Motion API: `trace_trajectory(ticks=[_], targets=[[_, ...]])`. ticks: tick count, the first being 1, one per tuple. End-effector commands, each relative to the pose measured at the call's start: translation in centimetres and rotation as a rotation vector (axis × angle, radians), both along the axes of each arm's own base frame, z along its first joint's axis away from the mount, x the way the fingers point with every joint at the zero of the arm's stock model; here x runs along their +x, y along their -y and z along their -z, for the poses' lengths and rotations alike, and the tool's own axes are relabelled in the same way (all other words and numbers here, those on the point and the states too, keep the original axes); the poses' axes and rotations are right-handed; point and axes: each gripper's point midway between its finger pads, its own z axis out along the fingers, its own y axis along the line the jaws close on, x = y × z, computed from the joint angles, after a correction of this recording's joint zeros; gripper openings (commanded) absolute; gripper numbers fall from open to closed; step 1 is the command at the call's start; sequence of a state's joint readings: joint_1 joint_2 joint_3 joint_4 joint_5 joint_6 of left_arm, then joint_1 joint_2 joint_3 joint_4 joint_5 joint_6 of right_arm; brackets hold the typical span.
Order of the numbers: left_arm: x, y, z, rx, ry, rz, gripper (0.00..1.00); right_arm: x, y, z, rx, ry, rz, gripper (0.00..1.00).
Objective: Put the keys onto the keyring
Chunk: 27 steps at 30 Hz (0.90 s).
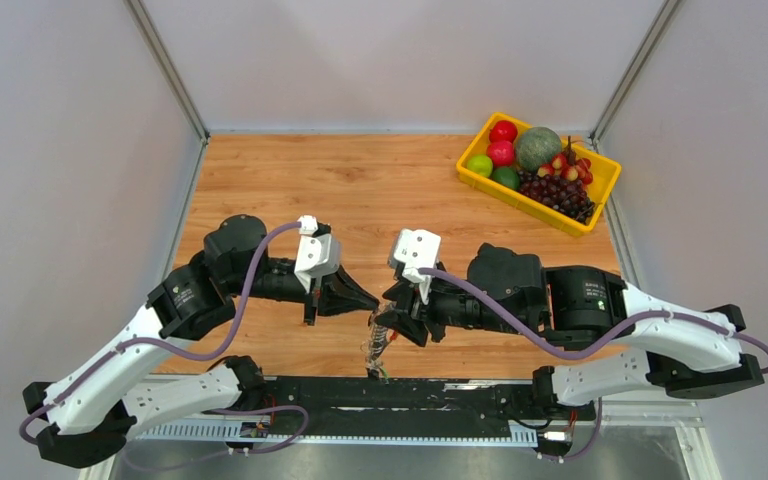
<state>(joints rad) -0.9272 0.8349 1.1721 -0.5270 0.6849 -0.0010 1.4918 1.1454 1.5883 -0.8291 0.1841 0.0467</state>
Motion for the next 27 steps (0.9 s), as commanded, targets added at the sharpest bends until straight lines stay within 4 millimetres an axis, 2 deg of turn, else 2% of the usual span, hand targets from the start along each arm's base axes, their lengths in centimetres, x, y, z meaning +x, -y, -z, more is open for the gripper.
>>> trace_trajectory(ticks=[1, 11, 21, 27], targets=[[-0.8, -0.6, -2.2, -0.042, 0.073, 0.042, 0.00, -0.3, 0.0, -2.0, 0.041, -0.041, 0.007, 0.43], [-2.0, -1.6, -1.4, -0.004, 0.096, 0.087, 0.00, -0.1, -0.7, 0.2, -0.082, -0.092, -0.011, 0.39], [-2.5, -2.1, -1.1, -0.002, 0.114, 0.107, 0.00, -0.9, -1.0, 0.5, -0.107, -0.116, -0.063, 0.33], [-2.7, -2.2, -1.2, -0.008, 0.117, 0.114, 0.00, -0.7, -1.0, 0.7, -0.122, -0.120, -0.057, 0.33]])
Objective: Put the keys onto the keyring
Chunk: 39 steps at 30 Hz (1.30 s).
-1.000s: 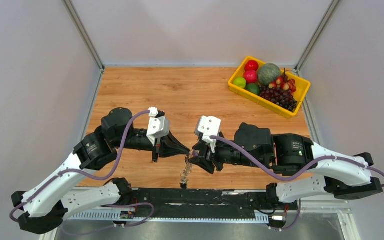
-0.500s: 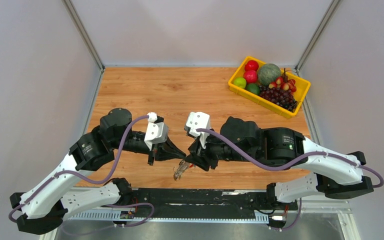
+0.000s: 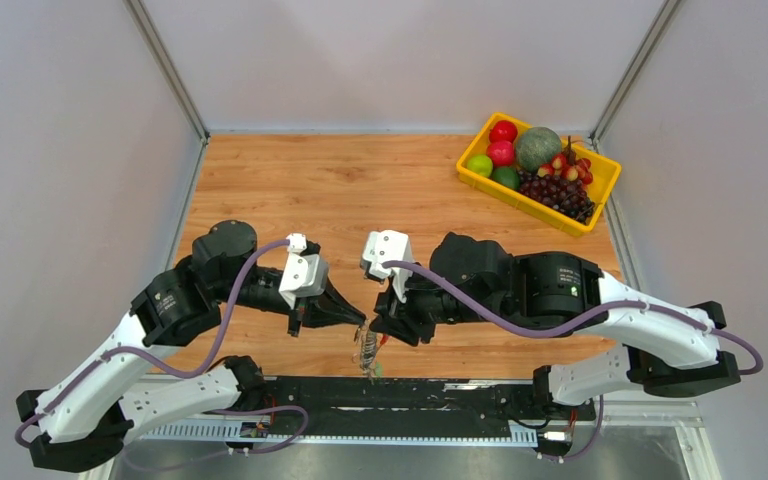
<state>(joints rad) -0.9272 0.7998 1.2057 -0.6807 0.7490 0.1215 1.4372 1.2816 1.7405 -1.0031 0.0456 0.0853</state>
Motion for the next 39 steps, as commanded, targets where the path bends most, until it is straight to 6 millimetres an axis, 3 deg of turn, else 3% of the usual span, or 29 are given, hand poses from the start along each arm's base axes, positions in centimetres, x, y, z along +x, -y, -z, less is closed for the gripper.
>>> trace_trajectory(ticks=[1, 7, 18, 21, 25, 33, 35, 39], targets=[[-0.7, -0.3, -2.0, -0.059, 0.057, 0.034, 0.00, 0.0, 0.0, -1.0, 0.018, -0.013, 0.001, 0.33], [-0.8, -0.3, -1.9, -0.061, 0.057, 0.042, 0.00, 0.4, -0.6, -0.8, 0.008, -0.005, 0.004, 0.30], [-0.9, -0.5, -2.0, -0.068, 0.066, 0.040, 0.00, 0.3, -0.5, -0.4, -0.002, 0.001, -0.014, 0.12], [-0.9, -0.5, -2.0, -0.071, 0.068, 0.044, 0.00, 0.3, -0.4, -0.3, -0.005, 0.003, -0.014, 0.01], [-0.9, -0.4, -2.0, -0.073, 0.066, 0.047, 0.00, -0.3, -0.7, -0.1, 0.013, -0.005, -0.051, 0.00], [-1.2, -0.4, -2.5, -0.098, 0.068, 0.059, 0.01, 0.1, -0.3, -3.4, 0.216, 0.062, -0.042, 0.00], [-1.1, -0.3, -2.6, -0.109, 0.067, 0.046, 0.08, 0.8, 0.1, -4.1, 0.255, 0.090, -0.008, 0.00], [-1.2, -0.4, -3.3, -0.152, 0.072, 0.041, 0.12, 1.2, 0.4, -4.7, 0.296, 0.118, 0.011, 0.00]])
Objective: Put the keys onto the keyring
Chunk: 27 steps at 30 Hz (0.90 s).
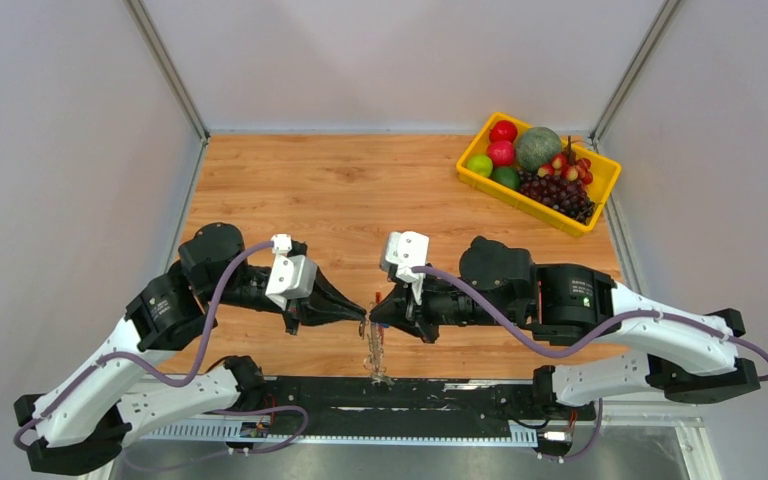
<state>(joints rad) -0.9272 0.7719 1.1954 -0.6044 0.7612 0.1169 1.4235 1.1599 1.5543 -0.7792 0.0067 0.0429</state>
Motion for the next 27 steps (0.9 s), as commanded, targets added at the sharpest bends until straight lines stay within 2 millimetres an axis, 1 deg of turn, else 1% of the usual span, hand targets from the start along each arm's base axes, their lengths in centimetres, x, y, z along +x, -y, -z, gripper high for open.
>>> trace_trajectory(ticks=[1, 5, 13, 15, 17, 18, 20, 27], targets=[[-1.0, -0.4, -1.9, -0.087, 0.027, 0.031, 0.12, 1.2, 0.7, -4.0, 0.155, 0.071, 0.054, 0.00], [-0.9, -0.1, -2.2, -0.098, 0.023, 0.033, 0.13, 1.6, 0.7, -4.4, 0.173, 0.083, 0.072, 0.00], [-0.6, 0.4, -1.9, -0.091, 0.006, 0.038, 0.14, 2.1, 1.2, -5.4, 0.221, 0.139, 0.081, 0.00], [-0.5, 0.5, -1.9, -0.089, 0.005, 0.036, 0.16, 2.0, 1.3, -5.6, 0.230, 0.142, 0.077, 0.00], [-0.5, 0.5, -1.8, -0.089, 0.004, 0.031, 0.20, 2.0, 1.3, -5.7, 0.235, 0.145, 0.075, 0.00], [-0.5, 0.5, -1.8, -0.088, 0.003, 0.031, 0.26, 1.9, 1.3, -5.8, 0.236, 0.145, 0.074, 0.00], [-0.4, 0.5, -1.8, -0.090, 0.003, 0.027, 0.29, 1.9, 1.3, -5.7, 0.236, 0.147, 0.071, 0.00], [-0.3, 0.6, -1.9, -0.095, 0.007, 0.021, 0.31, 1.7, 1.3, -6.1, 0.249, 0.149, 0.064, 0.00]])
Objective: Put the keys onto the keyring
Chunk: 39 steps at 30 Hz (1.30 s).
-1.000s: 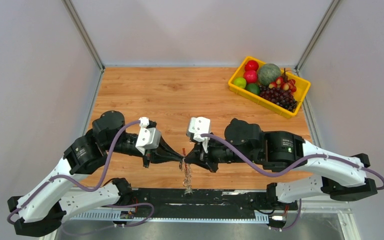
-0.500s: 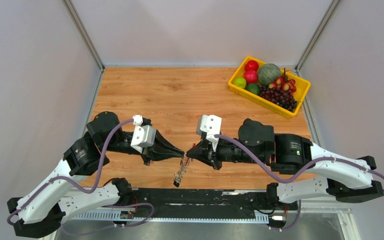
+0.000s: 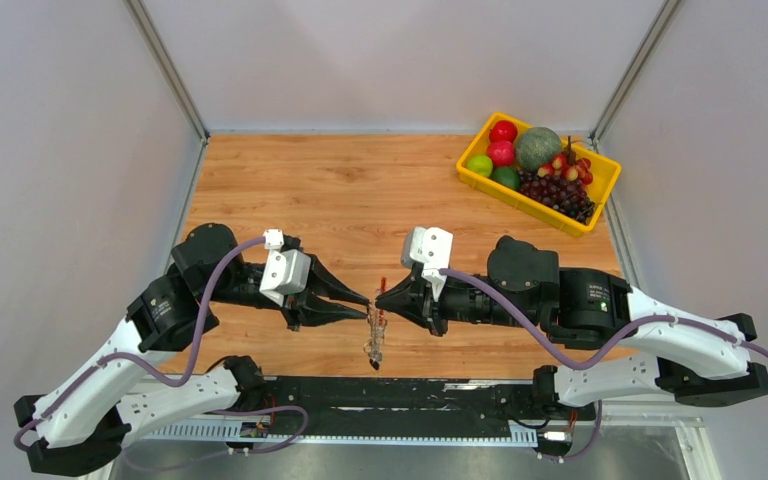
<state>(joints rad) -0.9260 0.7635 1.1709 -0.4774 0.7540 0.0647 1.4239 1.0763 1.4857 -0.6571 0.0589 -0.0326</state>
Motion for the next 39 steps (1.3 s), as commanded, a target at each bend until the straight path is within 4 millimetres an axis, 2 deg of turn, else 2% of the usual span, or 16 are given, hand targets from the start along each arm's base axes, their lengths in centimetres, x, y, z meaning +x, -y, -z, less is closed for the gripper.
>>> trace_trajectory(ticks=[1, 5, 10, 12, 18, 31, 39], targets=[[-0.7, 0.0, -0.2, -0.013, -0.008, 0.034, 0.30, 0.6, 0.4, -3.7, 0.130, 0.046, 0.030, 0.00], [-0.5, 0.2, -0.3, -0.012, -0.009, 0.035, 0.22, 0.3, 0.3, -3.9, 0.138, 0.045, 0.023, 0.00], [-0.4, 0.4, -0.1, -0.003, -0.012, 0.036, 0.03, 0.3, 0.3, -4.0, 0.142, 0.049, 0.023, 0.00], [-0.4, 0.4, 0.0, -0.001, -0.012, 0.037, 0.00, 0.2, 0.3, -4.1, 0.145, 0.050, 0.023, 0.00], [-0.4, 0.4, 0.0, -0.002, -0.011, 0.041, 0.00, 0.1, 0.3, -4.7, 0.173, 0.060, 0.022, 0.00], [-0.4, 1.1, 0.2, -0.003, -0.019, 0.068, 0.00, -0.6, 0.4, -6.9, 0.355, 0.112, -0.016, 0.00], [-0.5, 1.2, -0.3, -0.025, -0.016, 0.075, 0.00, -1.3, -0.3, -6.1, 0.412, 0.107, -0.054, 0.00]])
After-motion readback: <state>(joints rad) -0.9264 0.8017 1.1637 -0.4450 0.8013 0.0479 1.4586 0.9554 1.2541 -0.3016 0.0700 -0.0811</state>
